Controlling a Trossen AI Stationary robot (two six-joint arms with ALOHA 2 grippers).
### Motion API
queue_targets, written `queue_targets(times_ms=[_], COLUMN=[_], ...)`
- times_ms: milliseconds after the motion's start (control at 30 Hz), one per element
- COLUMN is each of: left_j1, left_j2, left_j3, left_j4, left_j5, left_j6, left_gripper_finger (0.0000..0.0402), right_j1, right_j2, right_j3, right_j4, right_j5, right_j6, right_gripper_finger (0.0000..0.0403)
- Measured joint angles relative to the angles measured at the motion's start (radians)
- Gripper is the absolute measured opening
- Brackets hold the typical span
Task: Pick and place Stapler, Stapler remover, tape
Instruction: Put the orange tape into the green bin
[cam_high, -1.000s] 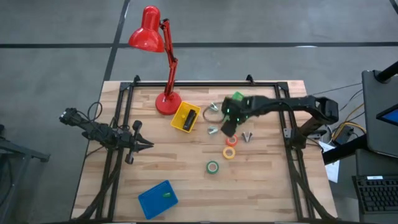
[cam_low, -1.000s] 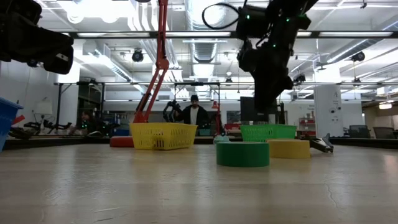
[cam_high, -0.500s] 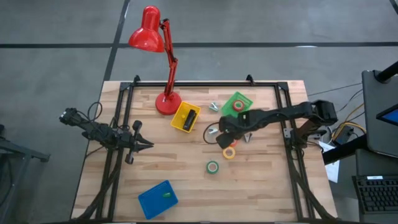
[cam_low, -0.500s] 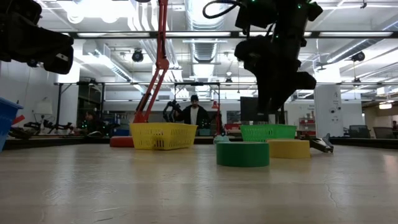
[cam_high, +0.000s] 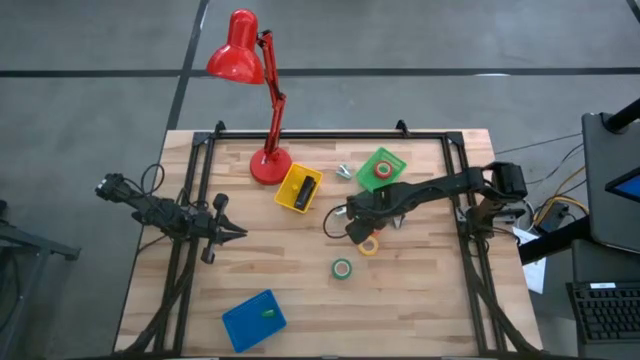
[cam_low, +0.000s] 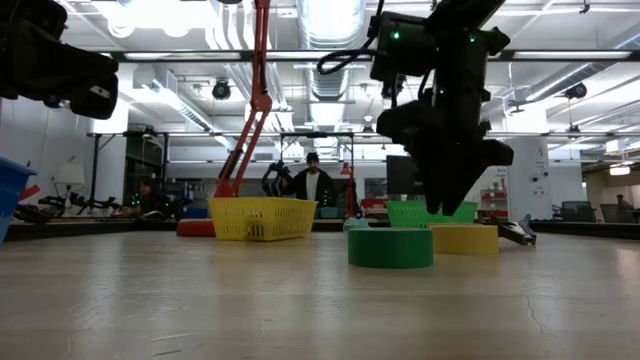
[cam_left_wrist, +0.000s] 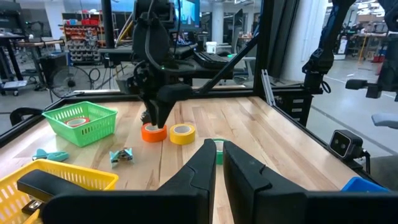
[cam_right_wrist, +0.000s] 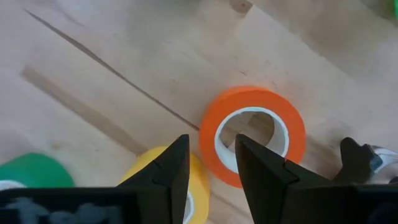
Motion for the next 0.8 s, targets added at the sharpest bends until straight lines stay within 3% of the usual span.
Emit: queue_targets(times_ms=[400,800], left_j1=[0.000,0.000], left_j2=[0.000,0.000], left_j3=[0.000,0.000], left_j4=[0.000,0.000], left_j5=[0.000,0.000], left_j6=[0.000,0.000], left_gripper_finger=[0.0035,0.0035], right_j1=[0.000,0.000], right_j2=[0.070,0.090], right_j3=[-0.003,0.003], right_j4=[0.035,0.048], right_j5=[-0.004,-0.006], right_j6=[-0.030,-0.091], right_gripper_finger=[0.0123,0.0060])
